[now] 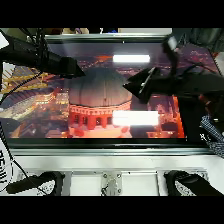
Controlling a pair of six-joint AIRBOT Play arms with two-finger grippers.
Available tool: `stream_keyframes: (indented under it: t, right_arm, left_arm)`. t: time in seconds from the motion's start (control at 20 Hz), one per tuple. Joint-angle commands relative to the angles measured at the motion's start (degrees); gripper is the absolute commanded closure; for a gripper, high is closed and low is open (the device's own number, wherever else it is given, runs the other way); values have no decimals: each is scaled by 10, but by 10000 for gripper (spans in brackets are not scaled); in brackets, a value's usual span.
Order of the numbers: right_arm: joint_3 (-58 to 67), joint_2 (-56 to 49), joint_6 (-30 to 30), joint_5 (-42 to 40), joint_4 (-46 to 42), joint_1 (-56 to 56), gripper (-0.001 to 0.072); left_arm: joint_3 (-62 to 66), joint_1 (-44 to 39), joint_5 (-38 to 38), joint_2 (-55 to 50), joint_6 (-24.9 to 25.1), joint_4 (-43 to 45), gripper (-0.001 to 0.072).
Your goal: Fold the clothes and pants, and hang the long-sleeved shirts on hangers.
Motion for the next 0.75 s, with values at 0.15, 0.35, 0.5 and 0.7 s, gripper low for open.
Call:
stream_keyframes:
  t: [0.15, 0.35, 0.5, 0.7]
  right_arm:
    - [0, -22, 1, -18, -10, 38, 689]
    - [0, -22, 1, -18, -10, 38, 689]
    - [0, -22, 1, -18, -10, 38, 689]
    - [0, -22, 1, -18, -10, 38, 689]
  left_arm:
    - [0, 0, 2, 0, 1, 0, 687]
    - [0, 0, 2, 0, 1, 0, 687]
    - [0, 0, 2, 0, 1, 0, 687]
    - [0, 0, 2, 0, 1, 0, 687]
